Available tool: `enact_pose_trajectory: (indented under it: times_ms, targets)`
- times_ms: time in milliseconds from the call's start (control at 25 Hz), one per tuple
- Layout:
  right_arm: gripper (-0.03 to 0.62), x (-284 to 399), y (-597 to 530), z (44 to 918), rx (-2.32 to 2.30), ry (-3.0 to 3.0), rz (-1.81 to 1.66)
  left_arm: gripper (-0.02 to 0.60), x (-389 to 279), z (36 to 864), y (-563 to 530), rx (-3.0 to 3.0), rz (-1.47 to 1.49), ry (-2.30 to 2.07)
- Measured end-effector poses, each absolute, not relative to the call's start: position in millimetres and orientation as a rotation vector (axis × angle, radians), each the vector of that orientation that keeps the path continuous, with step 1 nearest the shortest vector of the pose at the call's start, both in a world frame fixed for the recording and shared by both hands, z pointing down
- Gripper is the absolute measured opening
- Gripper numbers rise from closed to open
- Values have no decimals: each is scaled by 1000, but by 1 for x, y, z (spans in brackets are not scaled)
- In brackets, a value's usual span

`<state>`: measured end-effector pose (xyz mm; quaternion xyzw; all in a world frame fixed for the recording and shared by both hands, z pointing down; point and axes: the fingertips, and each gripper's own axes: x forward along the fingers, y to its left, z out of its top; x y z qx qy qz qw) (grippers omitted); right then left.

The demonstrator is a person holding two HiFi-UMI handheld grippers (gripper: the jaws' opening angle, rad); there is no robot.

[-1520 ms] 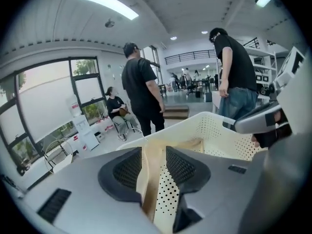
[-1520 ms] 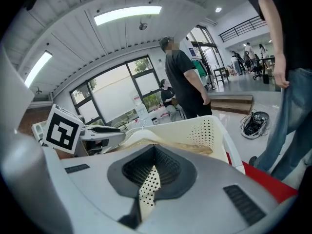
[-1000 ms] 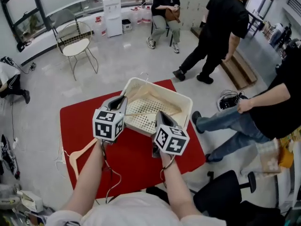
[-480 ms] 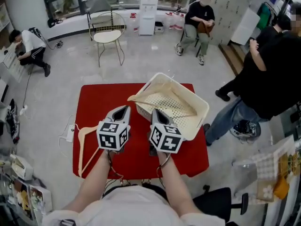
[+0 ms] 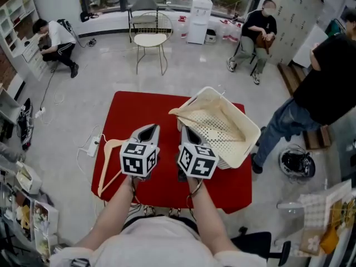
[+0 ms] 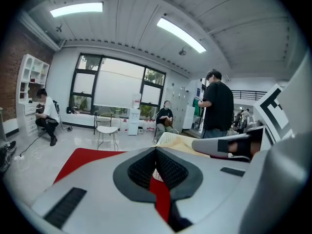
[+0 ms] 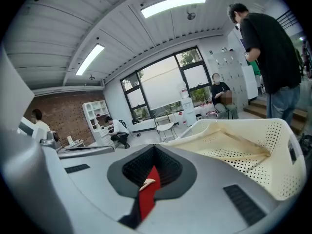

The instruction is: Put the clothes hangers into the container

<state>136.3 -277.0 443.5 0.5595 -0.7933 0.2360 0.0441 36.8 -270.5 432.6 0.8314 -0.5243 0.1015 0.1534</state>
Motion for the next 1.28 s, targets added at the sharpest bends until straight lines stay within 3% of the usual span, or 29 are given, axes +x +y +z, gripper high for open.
enact_pose_trajectory:
  times_ms: [1280]
  targets:
    - [15,135,-271,451,1696,-2411,738,11,18,451,-259,2307,296,-1541]
